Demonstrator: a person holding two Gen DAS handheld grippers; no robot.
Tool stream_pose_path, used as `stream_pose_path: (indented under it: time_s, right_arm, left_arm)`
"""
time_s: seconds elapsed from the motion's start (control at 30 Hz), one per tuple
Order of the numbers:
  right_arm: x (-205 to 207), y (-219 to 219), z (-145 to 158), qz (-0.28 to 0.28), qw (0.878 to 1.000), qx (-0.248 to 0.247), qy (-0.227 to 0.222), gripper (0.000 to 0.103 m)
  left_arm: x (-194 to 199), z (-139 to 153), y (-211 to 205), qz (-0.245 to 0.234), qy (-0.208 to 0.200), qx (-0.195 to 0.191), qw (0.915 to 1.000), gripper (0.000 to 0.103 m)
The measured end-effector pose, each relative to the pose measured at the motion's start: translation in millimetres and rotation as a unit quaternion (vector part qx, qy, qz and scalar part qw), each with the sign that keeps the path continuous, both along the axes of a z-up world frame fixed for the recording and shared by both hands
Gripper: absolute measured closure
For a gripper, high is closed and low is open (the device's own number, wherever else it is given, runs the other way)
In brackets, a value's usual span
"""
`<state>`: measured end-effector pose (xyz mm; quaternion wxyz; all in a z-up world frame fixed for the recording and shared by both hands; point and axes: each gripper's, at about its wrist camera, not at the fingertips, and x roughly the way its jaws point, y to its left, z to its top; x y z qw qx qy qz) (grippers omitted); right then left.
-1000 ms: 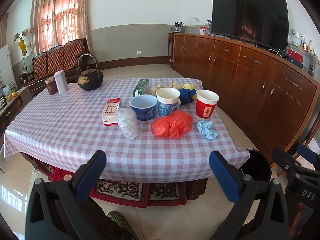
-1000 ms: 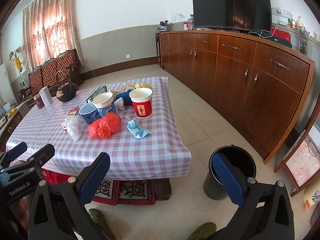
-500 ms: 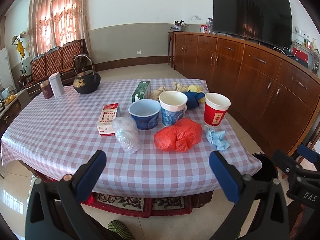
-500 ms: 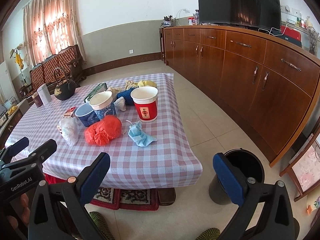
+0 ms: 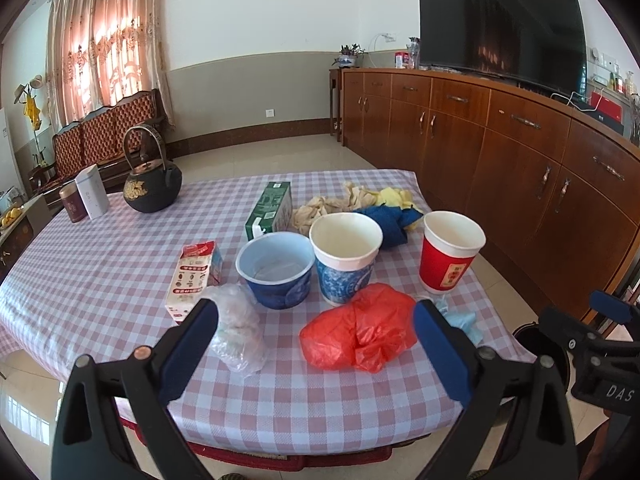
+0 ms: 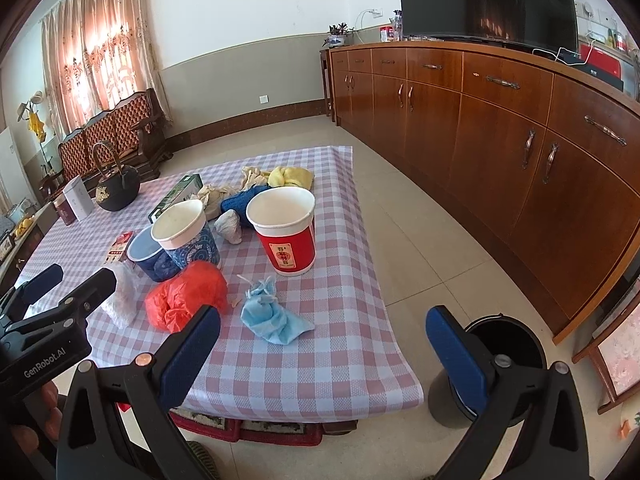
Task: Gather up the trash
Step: 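Grasp the blue-patterned cup with the left tool while the right tool grasps the red-and-white cup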
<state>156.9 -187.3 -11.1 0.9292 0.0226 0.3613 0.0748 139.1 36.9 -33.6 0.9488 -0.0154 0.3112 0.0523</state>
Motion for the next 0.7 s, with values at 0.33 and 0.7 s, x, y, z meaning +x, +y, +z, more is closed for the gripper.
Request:
stream_pose_path:
  time_s: [0.33, 0.7]
  right_arm:
    - [63, 15, -27, 0.019, 1.0, -0.003, 0.02, 0.0]
    - [117, 33, -53, 0.041, 0.999, -0.013, 0.033, 0.0]
  left_arm:
    - [47, -15, 4, -0.005, 0.018, -0.015, 0.9997, 0.011]
    - [85, -28, -3, -0.012, 0.036, -0.009, 0.9992, 0.011]
